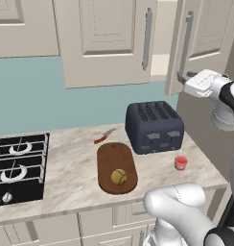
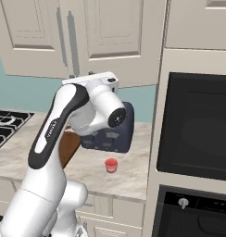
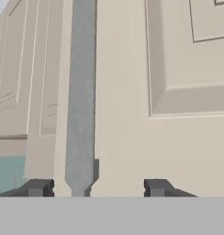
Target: Pick the bread, place it on the cutting board, pick the jam, place it on the counter, and close the cabinet.
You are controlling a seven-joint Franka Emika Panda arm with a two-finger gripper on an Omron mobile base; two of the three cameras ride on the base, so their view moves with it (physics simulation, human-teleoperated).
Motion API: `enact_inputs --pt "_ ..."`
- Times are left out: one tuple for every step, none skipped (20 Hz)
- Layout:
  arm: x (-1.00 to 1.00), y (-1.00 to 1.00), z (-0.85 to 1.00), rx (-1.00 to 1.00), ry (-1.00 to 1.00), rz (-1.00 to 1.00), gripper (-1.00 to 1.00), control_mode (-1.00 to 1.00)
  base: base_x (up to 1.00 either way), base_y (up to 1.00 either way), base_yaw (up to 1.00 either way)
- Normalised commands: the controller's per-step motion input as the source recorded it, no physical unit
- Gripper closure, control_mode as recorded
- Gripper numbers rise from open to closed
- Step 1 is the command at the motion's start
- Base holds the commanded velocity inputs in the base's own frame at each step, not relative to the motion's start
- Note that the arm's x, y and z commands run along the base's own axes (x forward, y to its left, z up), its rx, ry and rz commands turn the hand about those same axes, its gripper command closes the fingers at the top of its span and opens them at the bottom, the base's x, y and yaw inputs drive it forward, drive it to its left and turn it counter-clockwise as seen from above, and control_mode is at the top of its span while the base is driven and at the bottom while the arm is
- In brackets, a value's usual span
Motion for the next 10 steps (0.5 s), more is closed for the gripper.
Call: enact_inputs --pt "0.31 0.07 0.0 0.0 0.0 -0.06 -1.0 -1.0 0.0 0.0 0.0" --pt "0.29 0.09 0.0 0.0 0.0 -0.08 -1.0 -1.0 0.0 0.0 0.0" --pt "0.28 0.06 0.0 0.0 0.0 -0.09 -1.0 -1.0 0.0 0.0 0.0" --pt "0.29 0.04 0.0 0.0 0.0 -0.09 -1.0 -1.0 0.0 0.0 0.0" --pt "0.3 0.05 0.0 0.0 0.0 -0.1 -1.0 -1.0 0.0 0.0 0.0" --pt "0.29 0.04 0.0 0.0 0.0 -0.1 -1.0 -1.0 0.0 0.0 0.0" --pt "0.29 0.03 0.0 0.0 0.0 -0.1 -1.0 -1.0 0.0 0.0 0.0" --pt "0.29 0.02 0.0 0.0 0.0 -0.1 -1.0 -1.0 0.0 0.0 0.0" --pt "0.27 0.01 0.0 0.0 0.0 -0.1 -1.0 -1.0 0.0 0.0 0.0" --pt "0.26 0.0 0.0 0.0 0.0 -0.1 -1.0 -1.0 0.0 0.0 0.0"
